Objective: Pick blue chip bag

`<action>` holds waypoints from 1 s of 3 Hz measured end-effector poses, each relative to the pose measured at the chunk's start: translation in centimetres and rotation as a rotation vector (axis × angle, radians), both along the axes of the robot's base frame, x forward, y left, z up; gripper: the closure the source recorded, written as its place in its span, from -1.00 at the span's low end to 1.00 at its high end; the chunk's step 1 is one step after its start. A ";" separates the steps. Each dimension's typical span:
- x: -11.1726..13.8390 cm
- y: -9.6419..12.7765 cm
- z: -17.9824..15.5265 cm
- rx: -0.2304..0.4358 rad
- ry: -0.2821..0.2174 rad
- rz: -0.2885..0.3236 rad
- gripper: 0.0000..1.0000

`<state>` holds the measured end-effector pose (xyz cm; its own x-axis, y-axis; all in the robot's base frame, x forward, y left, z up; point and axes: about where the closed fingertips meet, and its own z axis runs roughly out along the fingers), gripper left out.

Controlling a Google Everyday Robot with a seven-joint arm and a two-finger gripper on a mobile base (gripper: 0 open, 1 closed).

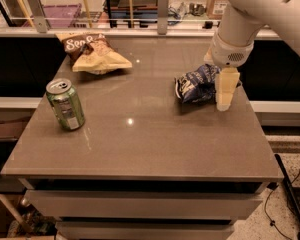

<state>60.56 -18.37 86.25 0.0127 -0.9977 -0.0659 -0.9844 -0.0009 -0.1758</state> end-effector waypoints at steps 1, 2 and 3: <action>0.1 0.1 -1.0 0.003 0.030 0.010 -1.00; 0.2 0.2 -1.2 0.005 0.027 0.011 -0.66; 0.4 0.3 -1.4 0.006 0.024 0.012 -0.19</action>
Offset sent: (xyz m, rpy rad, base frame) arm 0.0007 0.0010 -0.0096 0.0029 0.0278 0.0096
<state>60.95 -18.07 84.90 0.0230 -0.9971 -0.0724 -0.9883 -0.0118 -0.1518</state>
